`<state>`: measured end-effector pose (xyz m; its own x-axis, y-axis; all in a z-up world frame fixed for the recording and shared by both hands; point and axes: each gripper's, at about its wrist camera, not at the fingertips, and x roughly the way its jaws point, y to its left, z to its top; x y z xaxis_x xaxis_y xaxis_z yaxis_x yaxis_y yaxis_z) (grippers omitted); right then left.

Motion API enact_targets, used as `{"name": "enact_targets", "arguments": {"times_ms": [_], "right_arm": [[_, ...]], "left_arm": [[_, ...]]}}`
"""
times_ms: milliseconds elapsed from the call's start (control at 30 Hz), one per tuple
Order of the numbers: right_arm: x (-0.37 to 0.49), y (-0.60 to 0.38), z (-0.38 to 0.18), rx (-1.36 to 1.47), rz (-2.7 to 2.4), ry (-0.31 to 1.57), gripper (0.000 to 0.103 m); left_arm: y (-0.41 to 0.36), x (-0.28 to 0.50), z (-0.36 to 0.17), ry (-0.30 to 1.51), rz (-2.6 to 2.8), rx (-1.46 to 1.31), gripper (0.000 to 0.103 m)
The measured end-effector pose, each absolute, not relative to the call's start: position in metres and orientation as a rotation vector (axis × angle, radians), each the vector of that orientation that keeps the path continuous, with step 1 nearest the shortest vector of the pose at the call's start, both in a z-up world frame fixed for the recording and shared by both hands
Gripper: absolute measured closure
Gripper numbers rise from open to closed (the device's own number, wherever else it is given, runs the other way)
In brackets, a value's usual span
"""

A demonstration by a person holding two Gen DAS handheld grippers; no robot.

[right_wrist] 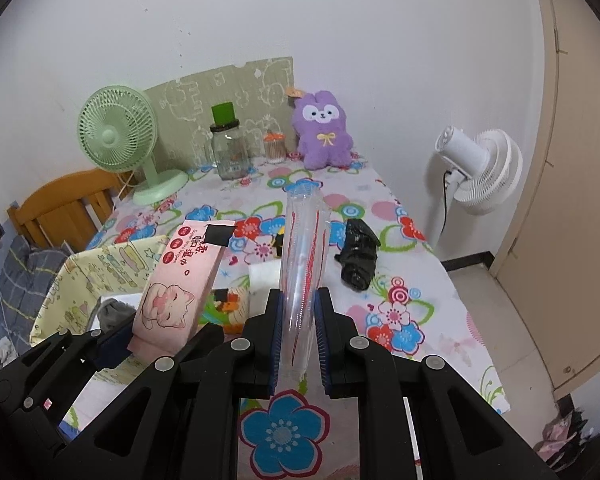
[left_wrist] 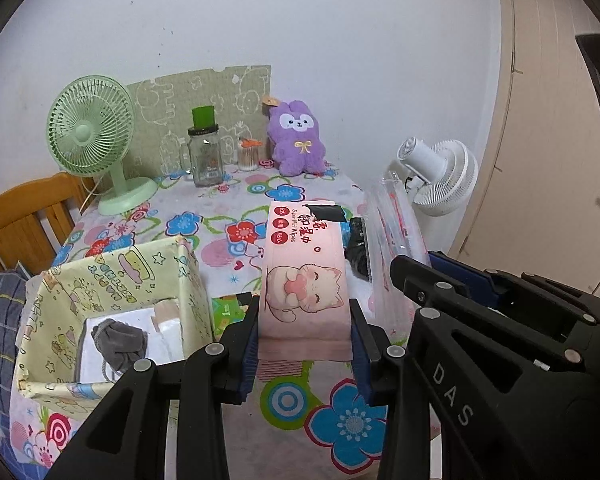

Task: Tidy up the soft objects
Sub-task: 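Carry the pink tissue pack and clear bag over the fabric box with both tools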

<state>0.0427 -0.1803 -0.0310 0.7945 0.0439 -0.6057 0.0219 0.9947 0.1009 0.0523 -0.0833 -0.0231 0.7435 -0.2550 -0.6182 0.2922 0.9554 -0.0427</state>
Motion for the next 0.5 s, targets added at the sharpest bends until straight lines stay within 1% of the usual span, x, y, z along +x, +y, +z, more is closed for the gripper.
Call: {"name": "enact_targets", "arguments": {"times_ms": [500], "right_arm": [[0.048, -0.152, -0.018, 0.075, 0.04, 0.621, 0.085]], "left_arm": [[-0.055, 0.055, -0.012, 0.64, -0.262, 0.038, 0.064]]}}
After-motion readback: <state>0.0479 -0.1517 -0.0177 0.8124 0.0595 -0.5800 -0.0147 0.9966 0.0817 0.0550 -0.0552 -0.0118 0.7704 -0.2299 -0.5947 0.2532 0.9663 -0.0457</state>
